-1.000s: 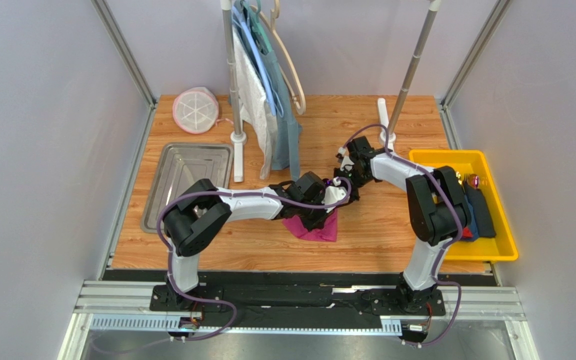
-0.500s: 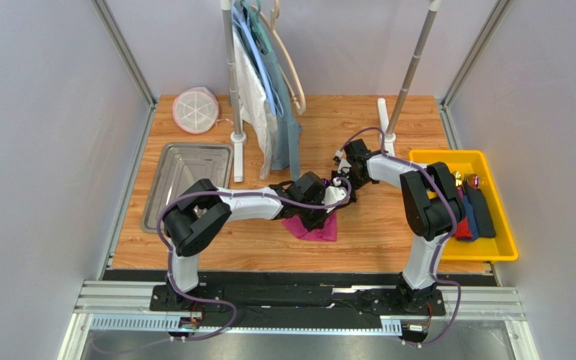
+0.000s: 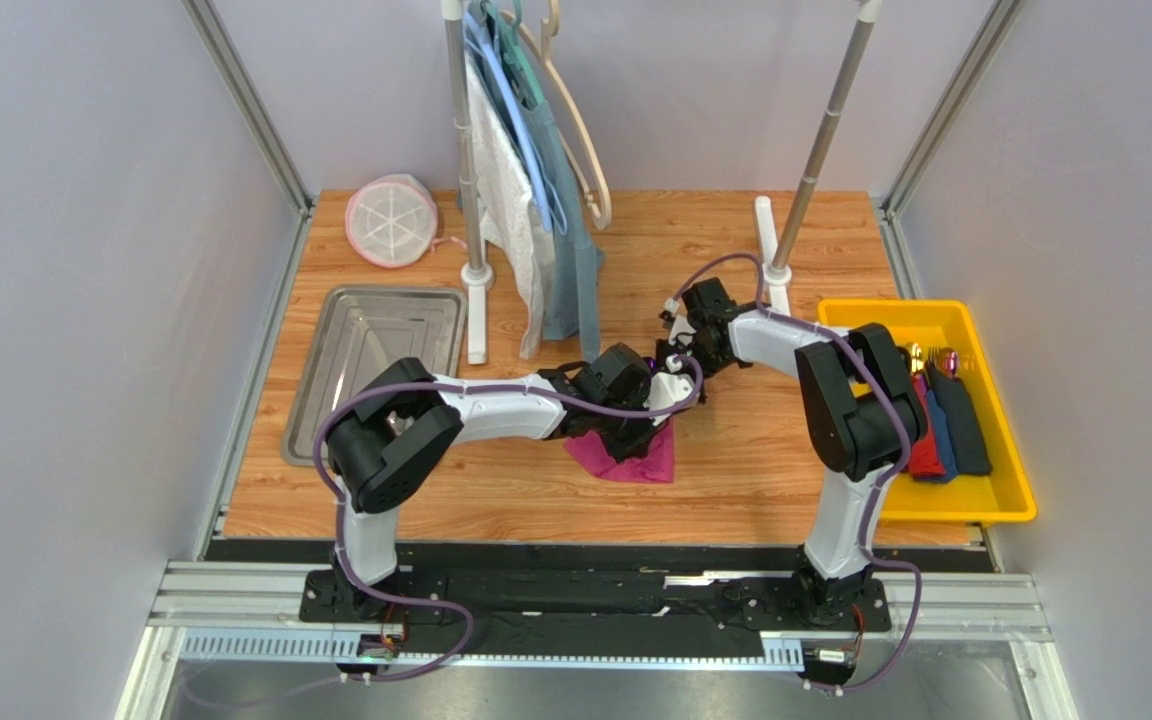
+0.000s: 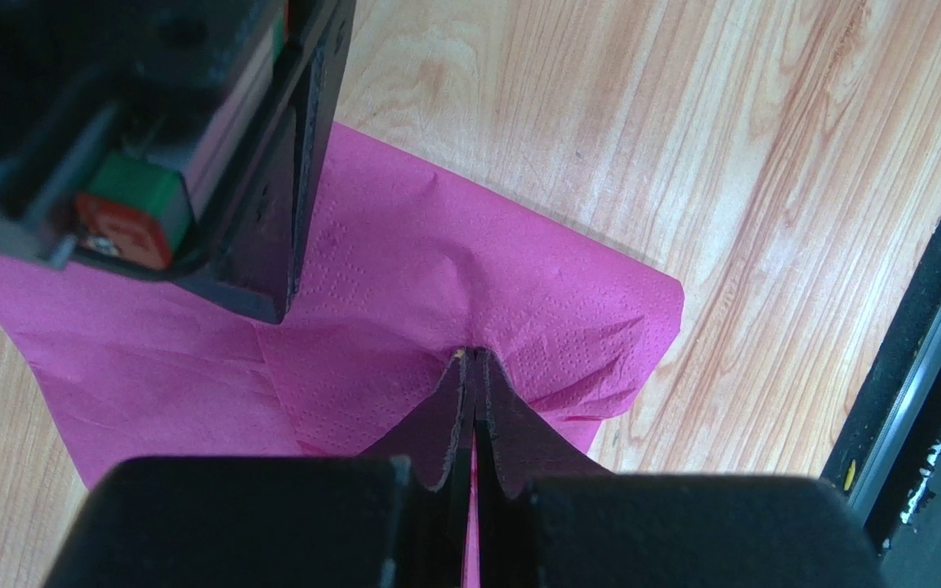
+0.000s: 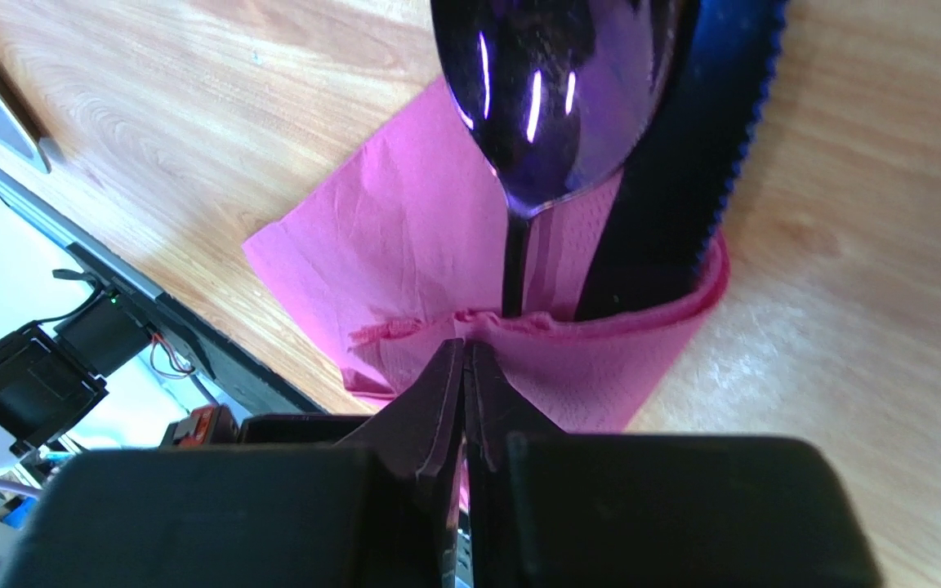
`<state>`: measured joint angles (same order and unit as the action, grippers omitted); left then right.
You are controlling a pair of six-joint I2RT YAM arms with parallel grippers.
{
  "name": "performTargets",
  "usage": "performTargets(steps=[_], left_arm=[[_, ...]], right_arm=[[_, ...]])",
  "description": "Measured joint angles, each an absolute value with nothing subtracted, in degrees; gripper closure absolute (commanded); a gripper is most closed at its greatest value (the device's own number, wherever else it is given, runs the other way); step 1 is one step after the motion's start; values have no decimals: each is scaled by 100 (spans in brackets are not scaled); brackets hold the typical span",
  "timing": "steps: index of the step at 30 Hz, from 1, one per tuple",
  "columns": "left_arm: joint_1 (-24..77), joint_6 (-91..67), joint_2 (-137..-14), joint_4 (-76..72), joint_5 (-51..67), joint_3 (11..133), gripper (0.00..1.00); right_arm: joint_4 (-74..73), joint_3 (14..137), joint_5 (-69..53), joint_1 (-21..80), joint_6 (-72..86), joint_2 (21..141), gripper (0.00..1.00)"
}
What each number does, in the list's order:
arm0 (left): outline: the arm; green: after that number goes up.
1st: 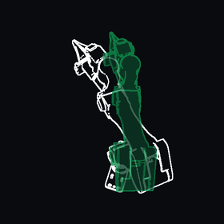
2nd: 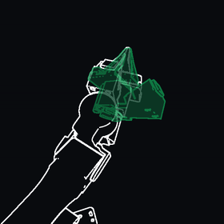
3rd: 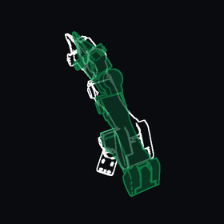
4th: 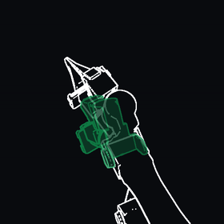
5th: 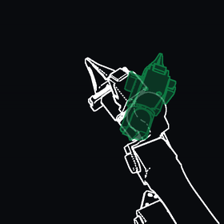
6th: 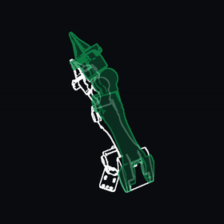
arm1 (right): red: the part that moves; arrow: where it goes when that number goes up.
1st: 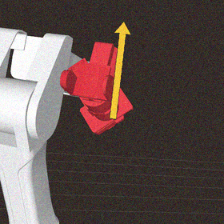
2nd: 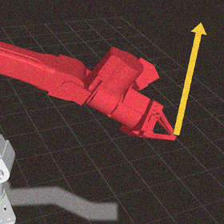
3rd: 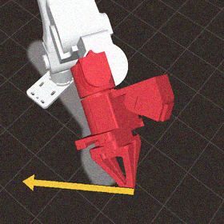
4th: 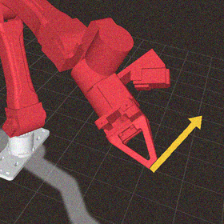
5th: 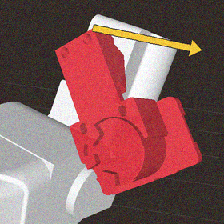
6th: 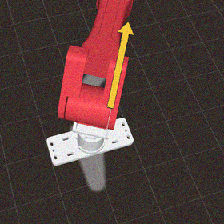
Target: Place the utensils on the paper napkin and roll it up
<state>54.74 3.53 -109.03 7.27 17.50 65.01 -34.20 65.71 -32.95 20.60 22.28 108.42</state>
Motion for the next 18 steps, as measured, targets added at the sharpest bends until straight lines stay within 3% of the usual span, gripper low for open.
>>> performTargets(steps=[2,7,18], left_arm=[[5474,353,-10903,727,1750,6501,100],[5465,351,-10884,738,1728,6488,89],[5140,-158,-10031,1323,1590,6154,85]], right_arm=[[-3356,6573,-3295,2088,2246,10914,96],[-3269,6571,-3404,2095,2311,11083,96],[-3052,6412,-3562,2049,2362,11067,99]])
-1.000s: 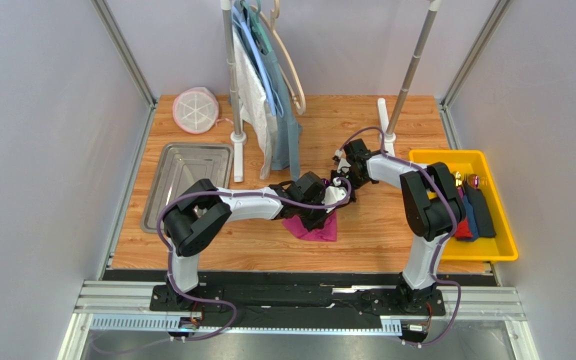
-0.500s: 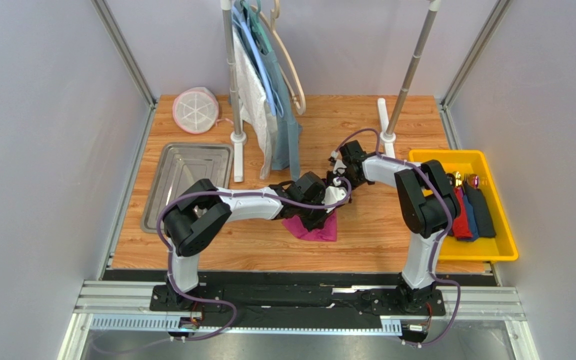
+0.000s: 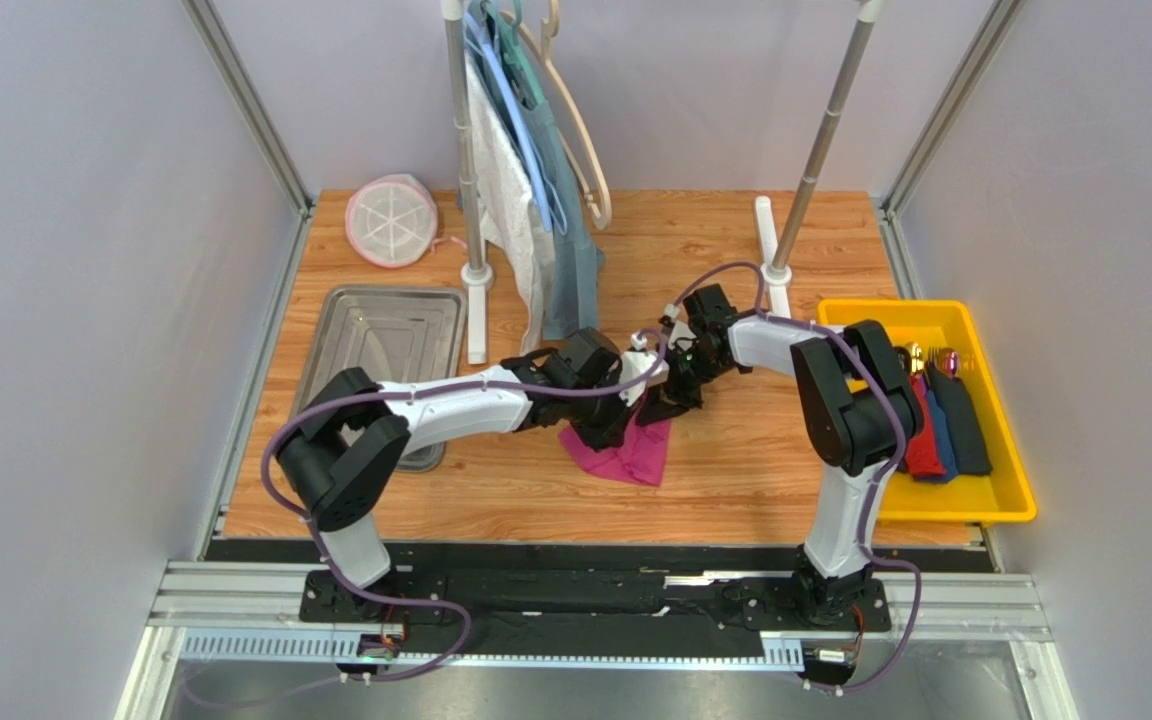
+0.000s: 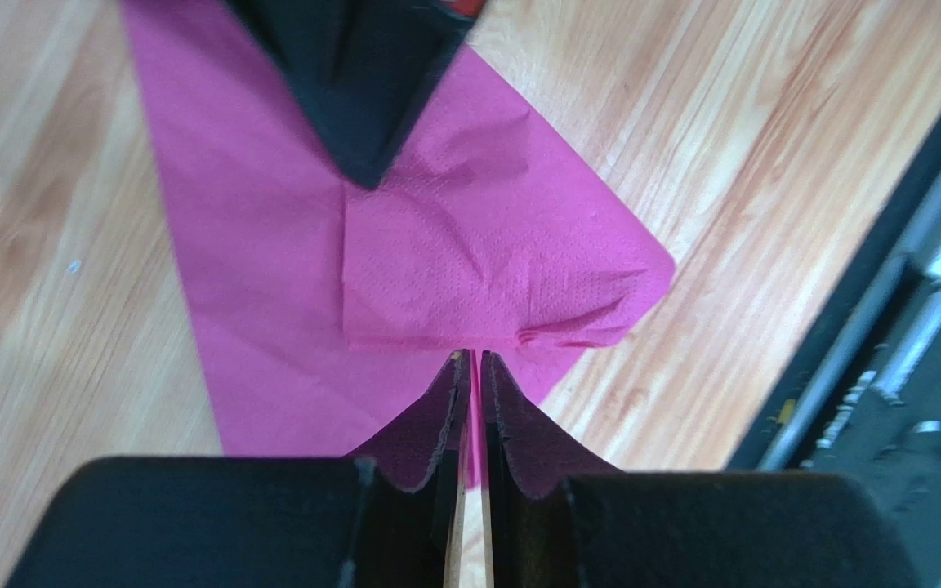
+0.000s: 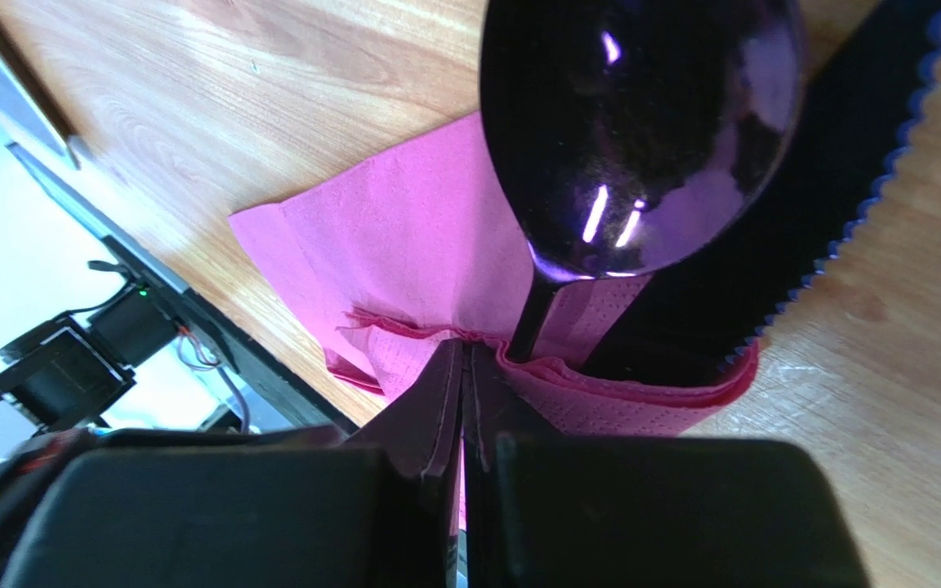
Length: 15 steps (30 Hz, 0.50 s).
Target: Place the utensils on the paper napkin and roll it up
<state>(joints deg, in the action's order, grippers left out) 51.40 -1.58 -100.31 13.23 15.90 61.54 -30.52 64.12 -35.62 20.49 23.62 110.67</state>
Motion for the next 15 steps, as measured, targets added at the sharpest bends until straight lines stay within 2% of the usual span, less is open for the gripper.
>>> performTargets(steps=[8,12,15], left_arm=[[5028,-1975,-9797,1369,1813,6060,94],[4932,-3000,-9815,987,2246,5697,94],[4759,-3544,-9891,495,2585,5395,99]], right_arm=[[-2733,6184,-3835,1931,2453,11019,99],[-2709,6173,-3861,1922,2460,11021,99],[-2672,6152,-3889,1914,2458,11021,99]])
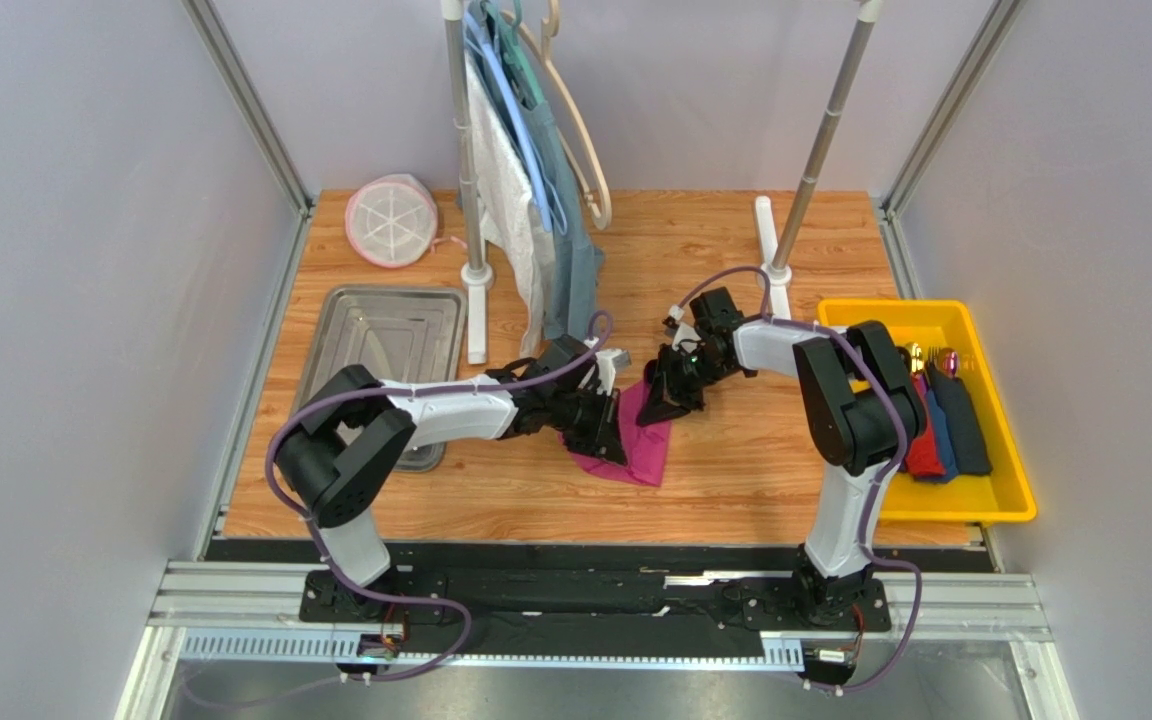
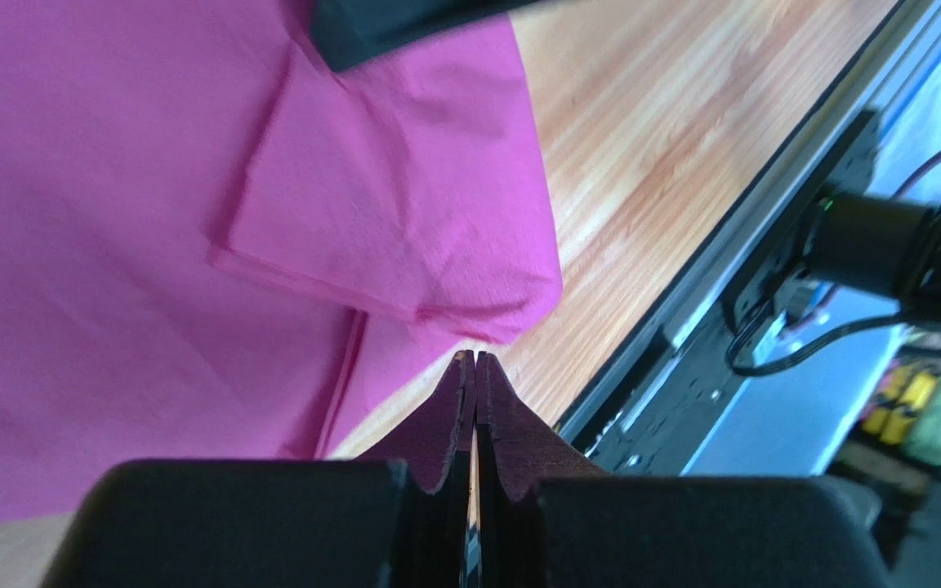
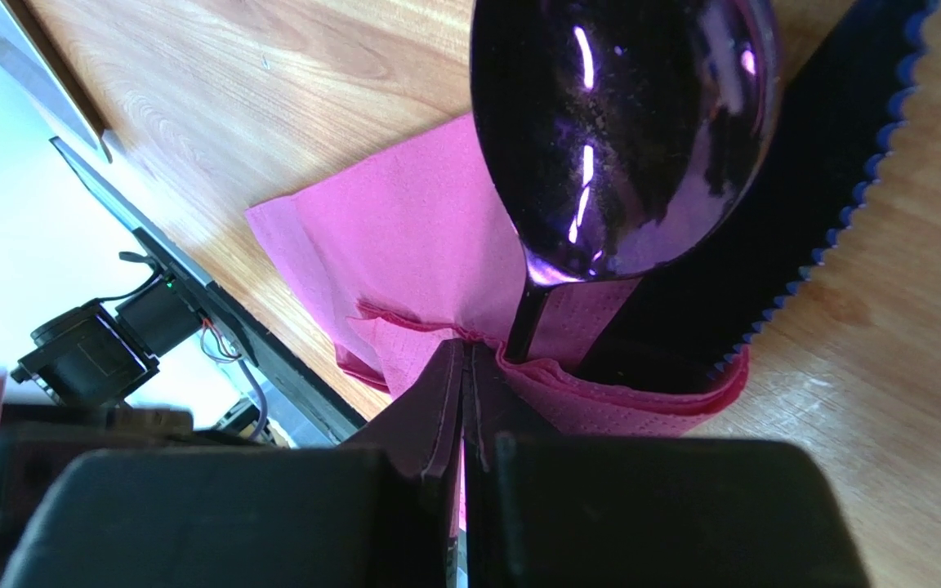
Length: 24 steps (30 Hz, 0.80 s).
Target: Place the utensils on the paper napkin and roll it up
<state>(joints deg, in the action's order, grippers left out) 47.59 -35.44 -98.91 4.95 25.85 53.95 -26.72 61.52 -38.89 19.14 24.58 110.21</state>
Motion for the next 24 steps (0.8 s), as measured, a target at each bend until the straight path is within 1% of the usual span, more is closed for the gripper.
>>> performTargets(steps=[2,9,18,24], left_arm=[[4622,-3787,-9994,176,2731,5306,100],[4281,-4604,-10683,-1151,3352,5312,100],[4237,-4875,-11190,-1444,3446,5511,100],[4154,-4912,-11345,-1404,3297,5605,100]], right_arm=[[-2648,6136,-3913,1905,2458,11021,100],[-2609,6117,-3957,1898,2403,11021,100],[-2613,6123,-3972,1898,2314,11021,99],[-2637,6147,-3972,1903,2261,11021,96]])
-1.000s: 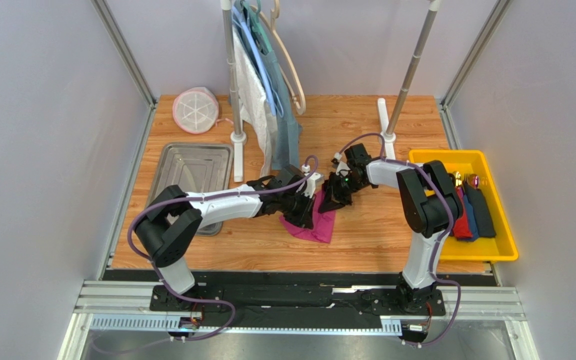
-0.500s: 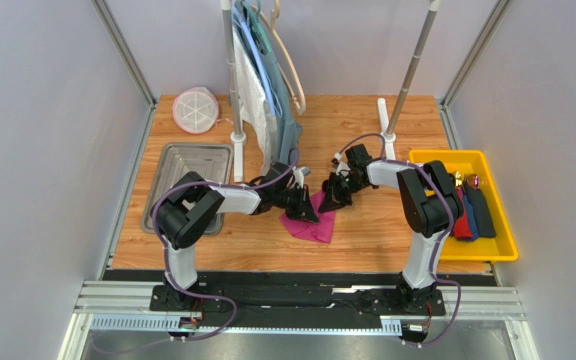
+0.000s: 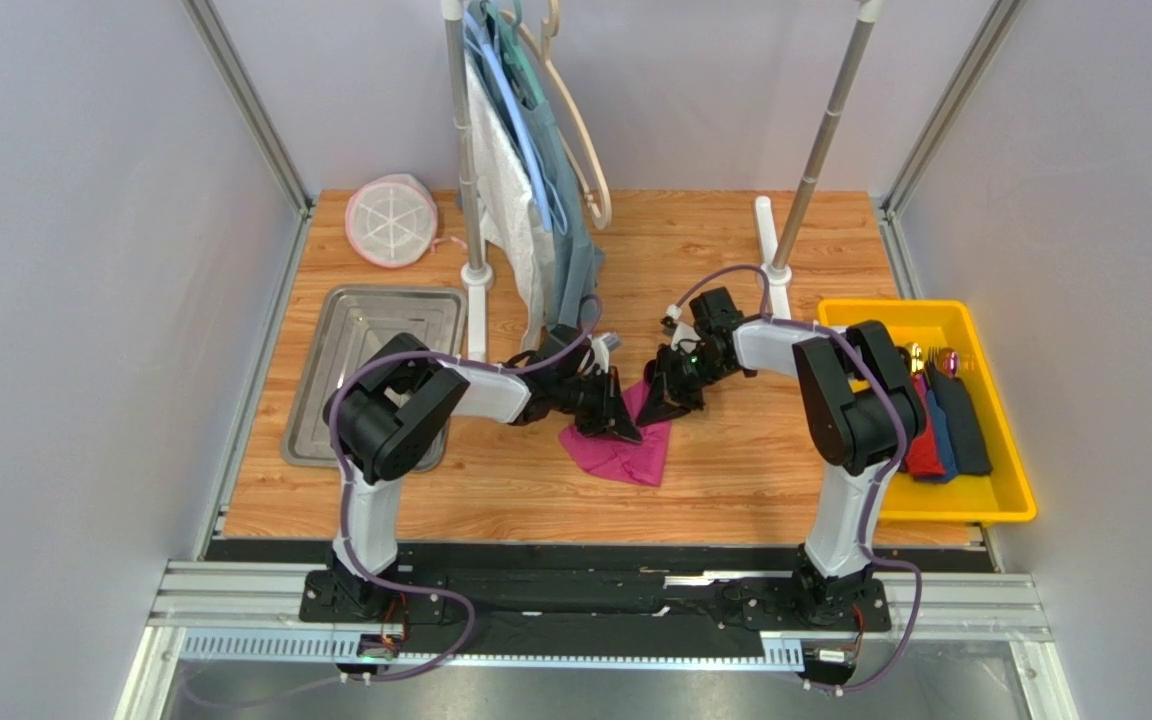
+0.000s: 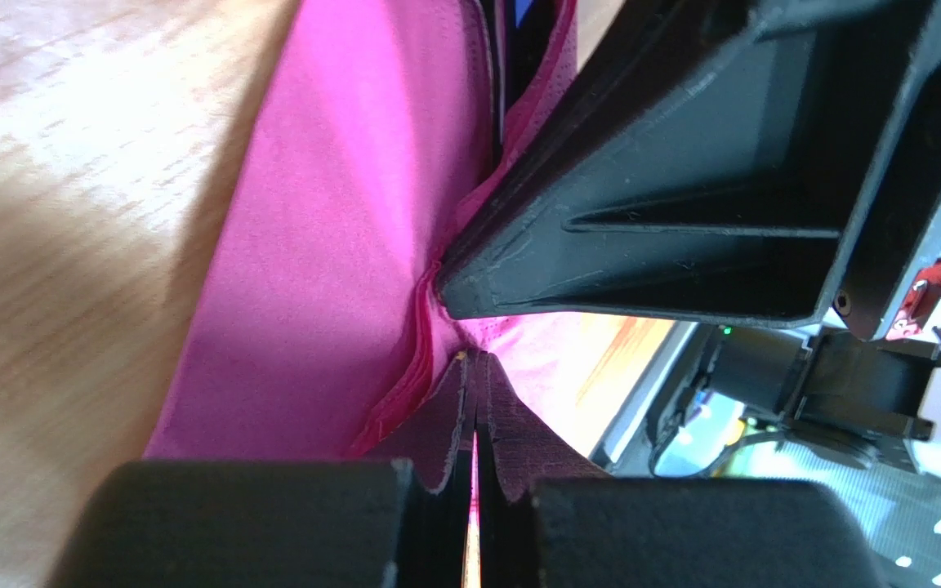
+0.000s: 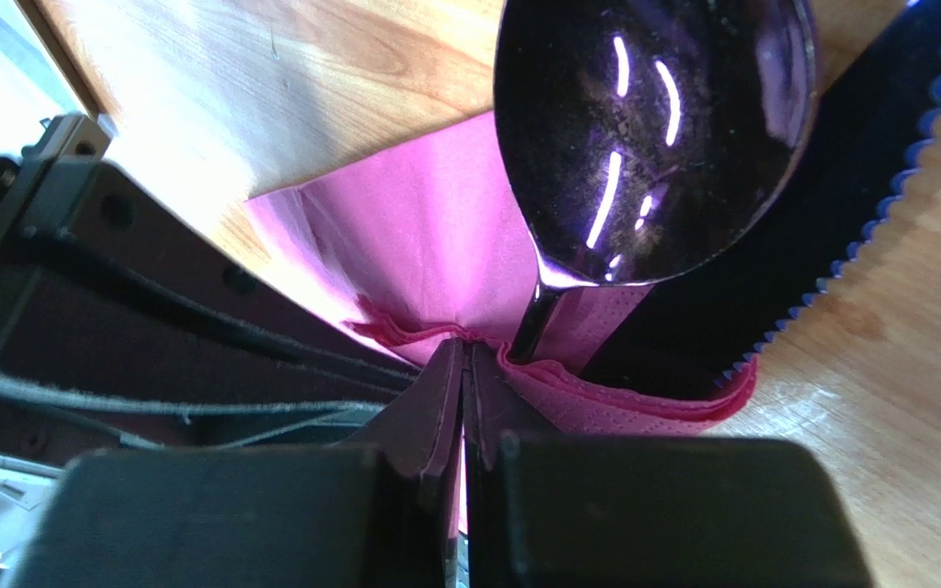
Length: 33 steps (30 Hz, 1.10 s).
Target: Place the utensils on the paper napkin and roll it up
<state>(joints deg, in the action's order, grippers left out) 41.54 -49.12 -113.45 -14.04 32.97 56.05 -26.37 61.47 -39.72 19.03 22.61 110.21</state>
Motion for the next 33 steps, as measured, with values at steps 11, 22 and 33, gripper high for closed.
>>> performTargets(steps=[11,22,33], left_arm=[[4088,-4982,-11369,-1310,3291,5610,100],[4088,-5004,-11369,-1072,3249,5719,100],[4088,-4993,-11369,-993,3240,5754,96]], right_arm=[[-3225,6720,-3459,1942,1944,10921,86],[-3529,6768,-3131,1973,1835,10278,89],[-3319,6639,-2961,2169,1868,10888,92]])
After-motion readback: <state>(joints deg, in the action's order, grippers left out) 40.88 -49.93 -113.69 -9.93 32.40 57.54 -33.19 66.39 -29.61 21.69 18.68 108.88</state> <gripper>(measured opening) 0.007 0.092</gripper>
